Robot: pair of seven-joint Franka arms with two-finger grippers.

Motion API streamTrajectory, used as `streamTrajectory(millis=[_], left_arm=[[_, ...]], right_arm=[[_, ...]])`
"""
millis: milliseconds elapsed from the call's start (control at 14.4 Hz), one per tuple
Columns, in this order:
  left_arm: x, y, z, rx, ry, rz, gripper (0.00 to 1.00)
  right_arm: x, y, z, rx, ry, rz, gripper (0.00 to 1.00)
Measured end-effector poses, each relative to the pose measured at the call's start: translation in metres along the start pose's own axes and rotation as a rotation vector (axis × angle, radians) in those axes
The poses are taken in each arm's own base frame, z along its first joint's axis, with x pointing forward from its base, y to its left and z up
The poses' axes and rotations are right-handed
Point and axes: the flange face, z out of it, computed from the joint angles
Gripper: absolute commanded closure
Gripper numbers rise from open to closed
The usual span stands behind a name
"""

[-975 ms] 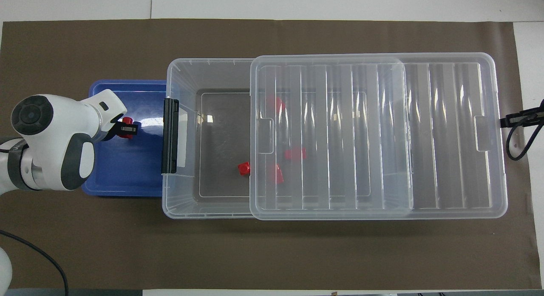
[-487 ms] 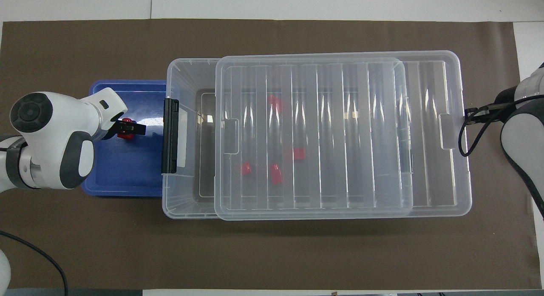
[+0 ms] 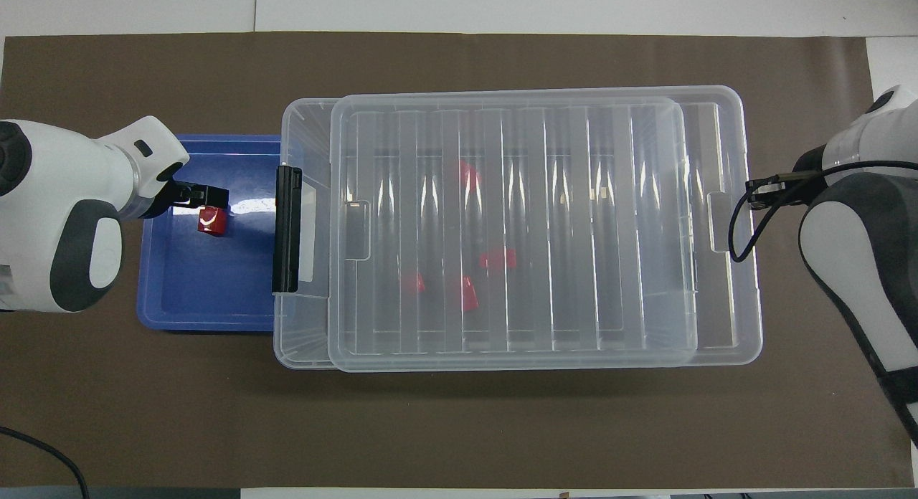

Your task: Place red block in blue tray from box

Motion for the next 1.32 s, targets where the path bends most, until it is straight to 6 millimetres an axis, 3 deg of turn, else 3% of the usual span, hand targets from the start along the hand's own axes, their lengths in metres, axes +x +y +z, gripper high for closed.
streamTrajectory(millis=[418,627,766,905,975,1044,1184,1323], left_arm=[[0.008,0.009,-0.108,0.004,-0.067,-0.001,0.0],[0.01,0.005,-0.166,-0.034,-0.082,-0.024,0.0],[0.009,0.002,-0.192,-0.038,-0.095,-0.028,0.0],[0.005,-0.002,-0.203,-0.038,-0.116,-0.035,0.0],[0.004,-0.005,-0.204,-0.037,-0.127,-0.041,0.0],[0.001,-0.009,-0.203,-0.037,-0.14,-0.046,0.0],[-0.002,-0.014,-0.199,-0.041,-0.157,-0.054,0.0],[-0.005,-0.015,-0.194,-0.052,-0.169,-0.06,0.0]], right_arm=[[0.001,-0.047,0.0,0.0,0.0,0.042,1.0],[0.0,-0.058,0.0,0.0,-0.001,0.049,1.0],[0.0,-0.058,0.0,0.0,-0.001,0.05,1.0],[0.0,-0.058,0.0,0.0,-0.001,0.05,0.99],[0.0,-0.058,0.0,0.0,-0.001,0.05,0.41],[0.0,-0.057,-0.002,-0.001,-0.005,0.052,0.0],[0.001,-0.052,-0.018,-0.001,-0.012,0.061,0.0],[0.001,-0.05,-0.047,-0.002,-0.005,0.065,0.0]])
